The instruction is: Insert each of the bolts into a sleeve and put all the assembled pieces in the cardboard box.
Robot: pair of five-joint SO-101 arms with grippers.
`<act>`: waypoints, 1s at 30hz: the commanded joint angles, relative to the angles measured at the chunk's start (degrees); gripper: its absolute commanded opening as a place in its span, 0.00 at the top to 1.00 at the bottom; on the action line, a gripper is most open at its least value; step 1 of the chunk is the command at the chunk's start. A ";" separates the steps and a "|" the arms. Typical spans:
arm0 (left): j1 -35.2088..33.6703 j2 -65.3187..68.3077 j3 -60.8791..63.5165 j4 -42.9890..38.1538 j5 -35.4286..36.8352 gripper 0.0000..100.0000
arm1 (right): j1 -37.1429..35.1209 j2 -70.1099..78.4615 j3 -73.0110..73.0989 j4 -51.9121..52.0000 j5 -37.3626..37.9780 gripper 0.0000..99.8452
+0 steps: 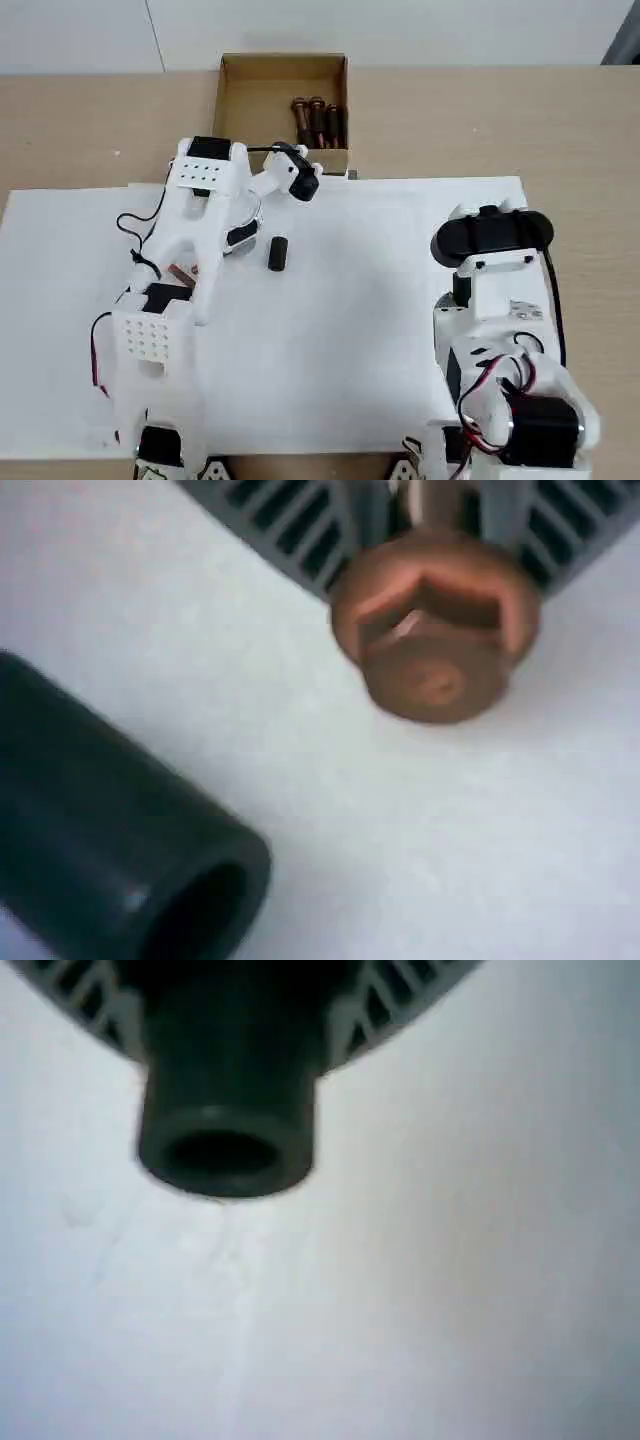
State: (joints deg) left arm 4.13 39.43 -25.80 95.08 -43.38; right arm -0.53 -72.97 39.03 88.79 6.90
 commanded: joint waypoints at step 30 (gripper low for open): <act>8.62 -74.46 20.62 2.55 23.30 1.00 | 0.31 -0.40 -4.57 1.27 2.90 1.00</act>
State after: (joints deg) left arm 12.92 -23.08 -12.79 99.30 -21.41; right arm -0.53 -73.67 35.52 90.55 9.54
